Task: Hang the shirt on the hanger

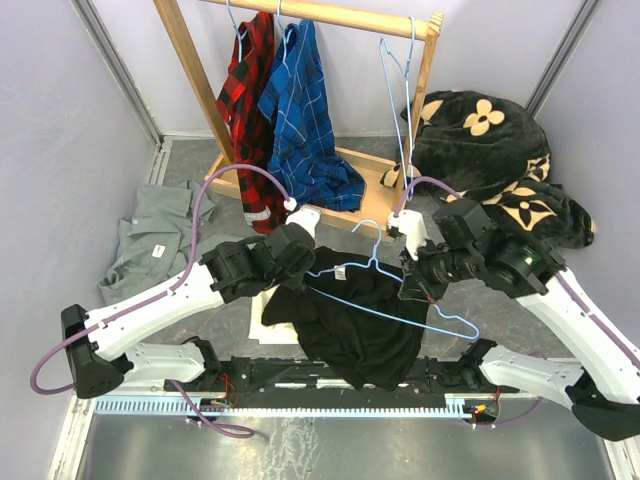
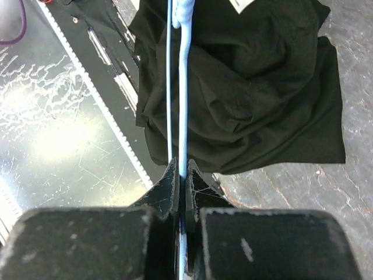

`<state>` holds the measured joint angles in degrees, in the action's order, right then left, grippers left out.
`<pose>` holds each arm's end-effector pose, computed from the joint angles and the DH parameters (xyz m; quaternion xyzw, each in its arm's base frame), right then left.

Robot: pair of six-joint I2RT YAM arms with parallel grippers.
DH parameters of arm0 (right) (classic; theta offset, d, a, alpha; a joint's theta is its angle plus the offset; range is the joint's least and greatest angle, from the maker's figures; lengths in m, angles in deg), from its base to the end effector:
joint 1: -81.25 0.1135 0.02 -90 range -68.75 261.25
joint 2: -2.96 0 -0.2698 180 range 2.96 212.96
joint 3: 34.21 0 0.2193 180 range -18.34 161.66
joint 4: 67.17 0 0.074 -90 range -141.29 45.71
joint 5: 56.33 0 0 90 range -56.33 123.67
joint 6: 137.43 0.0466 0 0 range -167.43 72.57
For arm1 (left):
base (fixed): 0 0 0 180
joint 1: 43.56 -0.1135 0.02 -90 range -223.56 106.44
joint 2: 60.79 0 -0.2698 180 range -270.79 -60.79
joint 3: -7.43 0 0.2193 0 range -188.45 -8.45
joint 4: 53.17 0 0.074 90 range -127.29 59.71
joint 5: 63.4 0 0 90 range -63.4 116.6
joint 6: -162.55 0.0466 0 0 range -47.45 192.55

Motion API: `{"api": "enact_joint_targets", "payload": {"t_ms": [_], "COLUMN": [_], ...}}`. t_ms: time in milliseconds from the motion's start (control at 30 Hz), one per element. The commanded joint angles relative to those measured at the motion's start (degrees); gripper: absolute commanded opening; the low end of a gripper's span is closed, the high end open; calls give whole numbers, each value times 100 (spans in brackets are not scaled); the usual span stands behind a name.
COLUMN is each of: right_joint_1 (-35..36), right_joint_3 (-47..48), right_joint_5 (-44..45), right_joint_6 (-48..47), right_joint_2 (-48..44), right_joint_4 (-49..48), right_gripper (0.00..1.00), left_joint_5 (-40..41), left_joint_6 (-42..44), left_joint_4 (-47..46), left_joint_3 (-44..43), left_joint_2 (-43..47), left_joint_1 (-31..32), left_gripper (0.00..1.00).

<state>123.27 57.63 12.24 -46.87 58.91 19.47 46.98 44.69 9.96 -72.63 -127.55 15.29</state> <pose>0.0784 0.0936 0.3747 -0.3860 0.8435 0.2830 0.2439 0.1188 -0.1652 0.3219 0.1884 0.9070 -0.1112 0.3598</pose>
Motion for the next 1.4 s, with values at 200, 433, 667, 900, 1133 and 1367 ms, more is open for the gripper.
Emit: {"api": "enact_joint_targets", "payload": {"t_ms": [200, 433, 667, 900, 1133, 1367], "right_joint_1": [339, 394, 395, 397, 412, 430], "right_joint_3": [-355, -1184, -2041, -2200, -3196, -3894], "right_joint_5": [-353, -675, -337, -45, -46, 202], "right_joint_6": [17, 491, 1123, 1611, 1183, 730], "right_joint_2": [523, 463, 229, 383, -154, -560], "right_joint_4": [-1746, -3421, -5042, -5593, -7252, -8348], "right_gripper": [0, 0, 0, 0, 0, 0], "left_joint_5": [-58, -226, -646, -842, -895, -664], "left_joint_6": [986, 1193, 1126, 1089, 1094, 1098], "left_joint_4": [250, 368, 408, 506, 617, 813], "left_joint_3": [-979, -1401, -1578, -1751, -2131, -2513], "left_joint_2": [-252, -442, -345, -361, -489, -687], "left_joint_1": [-19, -20, -13, 46, 118, 495], "left_gripper": [3, 3, 3, 3, 3, 3]}}
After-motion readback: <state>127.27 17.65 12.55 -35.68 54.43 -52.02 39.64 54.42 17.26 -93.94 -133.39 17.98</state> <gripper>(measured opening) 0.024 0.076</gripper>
